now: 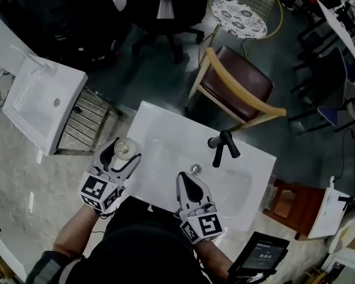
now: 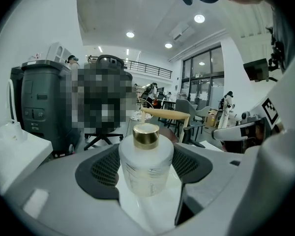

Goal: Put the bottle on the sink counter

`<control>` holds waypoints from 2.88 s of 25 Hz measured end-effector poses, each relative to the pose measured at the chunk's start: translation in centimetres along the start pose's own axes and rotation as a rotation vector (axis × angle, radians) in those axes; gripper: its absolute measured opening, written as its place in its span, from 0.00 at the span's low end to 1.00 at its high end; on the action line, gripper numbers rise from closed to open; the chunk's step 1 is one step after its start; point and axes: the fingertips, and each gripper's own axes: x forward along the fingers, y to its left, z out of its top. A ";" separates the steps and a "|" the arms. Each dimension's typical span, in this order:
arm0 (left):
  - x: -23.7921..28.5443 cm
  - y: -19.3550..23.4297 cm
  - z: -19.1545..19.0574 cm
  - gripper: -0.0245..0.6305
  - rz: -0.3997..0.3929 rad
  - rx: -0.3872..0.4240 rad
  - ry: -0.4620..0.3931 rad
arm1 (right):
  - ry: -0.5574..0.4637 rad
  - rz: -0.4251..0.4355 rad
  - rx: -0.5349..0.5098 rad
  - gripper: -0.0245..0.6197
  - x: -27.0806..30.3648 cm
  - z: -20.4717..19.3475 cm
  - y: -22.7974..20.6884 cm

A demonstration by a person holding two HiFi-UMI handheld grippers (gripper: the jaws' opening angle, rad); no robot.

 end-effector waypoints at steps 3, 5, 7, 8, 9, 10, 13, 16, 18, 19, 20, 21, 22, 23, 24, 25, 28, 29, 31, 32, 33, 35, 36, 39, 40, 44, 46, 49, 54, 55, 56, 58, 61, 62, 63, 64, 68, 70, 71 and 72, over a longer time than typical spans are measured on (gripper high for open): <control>1.3 1.0 -0.2 0.54 -0.004 0.003 0.001 | 0.008 -0.013 0.008 0.03 0.8 -0.3 -0.2; 2.1 1.6 -0.5 0.54 -0.009 -0.007 0.021 | 0.015 -0.025 0.015 0.03 1.4 -0.4 -0.5; 3.2 1.9 -0.6 0.54 -0.018 -0.008 0.034 | 0.023 -0.040 0.022 0.03 1.8 -0.5 -1.0; 3.7 2.2 -0.7 0.54 -0.023 -0.003 0.028 | 0.026 -0.046 0.025 0.03 2.0 -0.6 -1.2; 4.2 2.5 -0.9 0.54 -0.028 0.002 0.022 | 0.029 -0.051 0.026 0.03 2.2 -0.9 -1.4; 4.6 2.7 -1.0 0.54 -0.032 0.004 0.021 | 0.031 -0.055 0.027 0.03 2.4 -1.2 -1.6; 5.9 3.5 -1.1 0.54 -0.041 0.005 0.021 | 0.048 -0.074 0.038 0.03 3.2 -1.3 -1.8; 7.2 4.4 -1.7 0.54 -0.045 -0.001 0.033 | 0.060 -0.089 0.055 0.03 4.0 -1.7 -2.2; 8.0 4.9 -2.1 0.54 -0.045 -0.003 0.040 | 0.069 -0.095 0.066 0.03 4.4 -2.1 -2.4; 8.3 5.1 -2.2 0.54 -0.044 -0.002 0.043 | 0.073 -0.097 0.071 0.03 4.6 -2.3 -2.5; 8.7 5.2 -2.3 0.54 -0.044 -0.002 0.045 | 0.078 -0.097 0.076 0.03 4.7 -2.4 -2.6; 9.0 5.3 -2.4 0.54 -0.044 -0.002 0.047 | 0.082 -0.097 0.079 0.03 4.8 -2.5 -2.6; 9.3 5.4 -2.4 0.54 -0.045 -0.001 0.049 | 0.086 -0.097 0.083 0.03 5.0 -2.6 -2.6; 9.5 5.5 -2.5 0.54 -0.046 0.000 0.050 | 0.089 -0.096 0.086 0.03 5.1 -2.7 -2.6; 9.8 5.6 -2.6 0.54 -0.047 0.001 0.051 | 0.090 -0.097 0.089 0.03 5.2 -2.8 -2.6; 10.1 5.8 -2.7 0.54 -0.048 0.003 0.051 | 0.091 -0.097 0.091 0.03 5.4 -2.9 -2.6; 10.9 6.0 -3.1 0.54 -0.052 0.010 0.054 | 0.096 -0.099 0.096 0.03 5.7 -3.0 -2.7; 11.2 6.1 -3.2 0.54 -0.053 0.014 0.056 | 0.098 -0.100 0.098 0.03 5.8 -3.1 -2.8; 11.8 6.3 -3.5 0.54 -0.054 0.020 0.059 | 0.103 -0.101 0.101 0.03 6.0 -3.3 -2.9; 12.0 6.4 -3.7 0.54 -0.054 0.022 0.061 | 0.105 -0.102 0.103 0.03 6.1 -3.4 -2.9; 12.3 6.5 -3.8 0.54 -0.054 0.023 0.064 | 0.107 -0.102 0.104 0.03 6.2 -3.5 -2.9; 12.7 6.7 -4.2 0.54 -0.053 0.024 0.068 | 0.112 -0.104 0.108 0.03 6.4 -3.7 -3.0; 13.0 6.8 -4.3 0.54 -0.053 0.025 0.069 | 0.115 -0.105 0.110 0.03 6.4 -3.8 -3.1; 13.7 7.1 -4.7 0.54 -0.050 0.029 0.073 | 0.124 -0.111 0.118 0.03 6.6 -4.1 -3.3; 13.9 7.2 -4.8 0.54 -0.050 0.031 0.074 | 0.126 -0.113 0.121 0.03 6.6 -4.3 -3.4; 14.9 7.3 -5.6 0.54 -0.051 0.040 0.080 | 0.136 -0.124 0.135 0.03 6.5 -4.9 -3.8; 15.3 7.3 -5.9 0.54 -0.051 0.042 0.085 | 0.140 -0.128 0.142 0.03 6.5 -5.1 -4.1; 15.7 7.4 -6.3 0.54 -0.049 0.045 0.089 | 0.140 -0.130 0.144 0.03 6.5 -5.2 -4.2; 16.3 7.5 -6.9 0.54 -0.049 0.063 0.095 | 0.145 -0.137 0.151 0.03 6.4 -5.5 -4.4; 16.4 7.5 -7.0 0.54 -0.047 0.065 0.096 | 0.146 -0.142 0.152 0.03 6.3 -5.6 -4.6; 16.5 7.6 -7.1 0.54 -0.045 0.067 0.097 | 0.146 -0.148 0.154 0.03 6.2 -5.6 -4.7; 16.6 7.7 -7.1 0.54 -0.040 0.070 0.097 | 0.148 -0.158 0.154 0.03 6.1 -5.6 -5.0; 16.8 7.9 -7.5 0.54 -0.037 0.073 0.100 | 0.151 -0.163 0.152 0.03 6.0 -5.7 -5.2; 16.9 8.0 -7.6 0.54 -0.037 0.074 0.102 | 0.152 -0.162 0.152 0.03 6.1 -5.8 -5.2; 17.0 8.0 -7.7 0.54 -0.038 0.074 0.105 | 0.152 -0.161 0.153 0.03 6.1 -5.8 -5.2; 17.1 7.9 -7.8 0.54 -0.039 0.074 0.107 | 0.153 -0.160 0.154 0.03 6.1 -5.8 -5.1; 17.3 7.9 -8.1 0.54 -0.041 0.075 0.116 | 0.157 -0.154 0.158 0.03 6.2 -6.0 -5.0; 17.4 7.9 -8.2 0.54 -0.038 0.078 0.111 | 0.159 -0.155 0.158 0.03 6.1 -6.1 -5.0; 17.5 8.0 -8.3 0.54 -0.037 0.080 0.110 | 0.159 -0.156 0.158 0.03 6.1 -6.1 -5.1; 17.6 8.0 -8.4 0.54 -0.037 0.083 0.110 | 0.160 -0.159 0.159 0.03 6.1 -6.2 -5.1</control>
